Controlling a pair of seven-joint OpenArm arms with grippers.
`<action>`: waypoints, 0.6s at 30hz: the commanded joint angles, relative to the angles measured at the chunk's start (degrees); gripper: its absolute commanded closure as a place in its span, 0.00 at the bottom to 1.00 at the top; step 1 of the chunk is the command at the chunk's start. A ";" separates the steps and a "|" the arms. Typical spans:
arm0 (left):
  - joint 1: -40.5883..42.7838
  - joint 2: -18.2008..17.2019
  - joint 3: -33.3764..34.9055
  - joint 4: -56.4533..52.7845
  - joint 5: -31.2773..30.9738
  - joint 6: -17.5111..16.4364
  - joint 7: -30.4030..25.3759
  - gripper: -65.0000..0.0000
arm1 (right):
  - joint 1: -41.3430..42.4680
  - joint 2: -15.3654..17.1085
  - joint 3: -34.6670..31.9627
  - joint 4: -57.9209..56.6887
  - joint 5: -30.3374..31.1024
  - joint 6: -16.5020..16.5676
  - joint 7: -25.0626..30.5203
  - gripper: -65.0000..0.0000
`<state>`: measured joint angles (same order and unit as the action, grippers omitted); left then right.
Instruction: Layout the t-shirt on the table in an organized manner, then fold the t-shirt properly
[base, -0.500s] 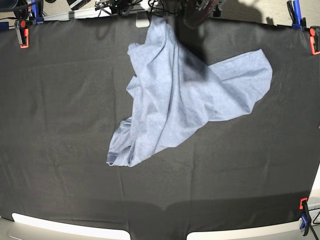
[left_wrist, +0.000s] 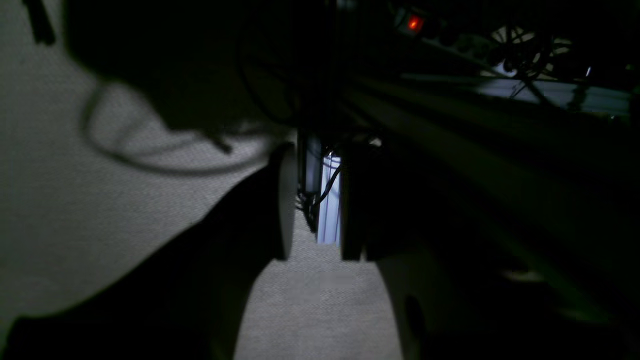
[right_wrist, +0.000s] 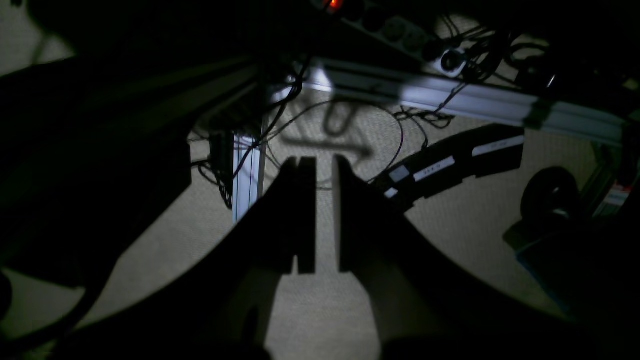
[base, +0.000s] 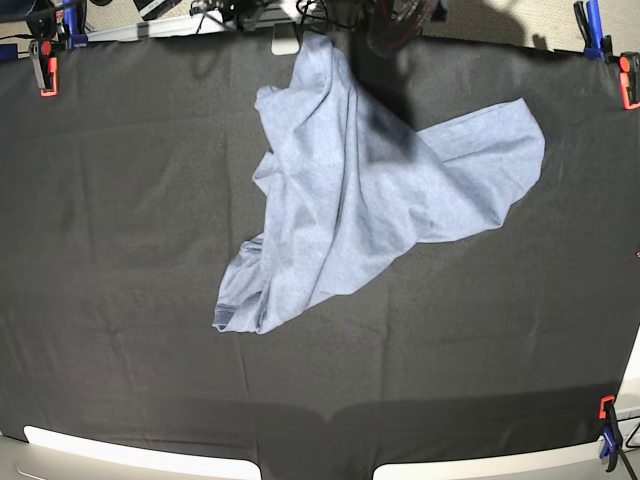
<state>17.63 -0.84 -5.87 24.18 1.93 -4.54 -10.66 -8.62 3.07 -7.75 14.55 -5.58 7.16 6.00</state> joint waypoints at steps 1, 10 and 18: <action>1.20 -0.35 -0.07 1.29 -0.04 0.20 -0.46 0.79 | -1.09 0.46 0.11 1.22 0.96 0.39 -0.04 0.91; 8.07 -3.13 -0.02 11.32 -3.54 -0.09 3.30 0.79 | -11.67 3.67 0.11 17.62 3.63 3.04 -7.23 0.91; 15.69 -7.06 -0.02 21.66 -4.70 -3.54 7.26 0.79 | -22.93 8.07 0.11 33.14 9.29 3.52 -11.45 0.91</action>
<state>32.53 -7.62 -5.82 45.67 -2.70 -7.68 -2.92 -30.87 10.90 -7.75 47.68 3.46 10.33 -5.69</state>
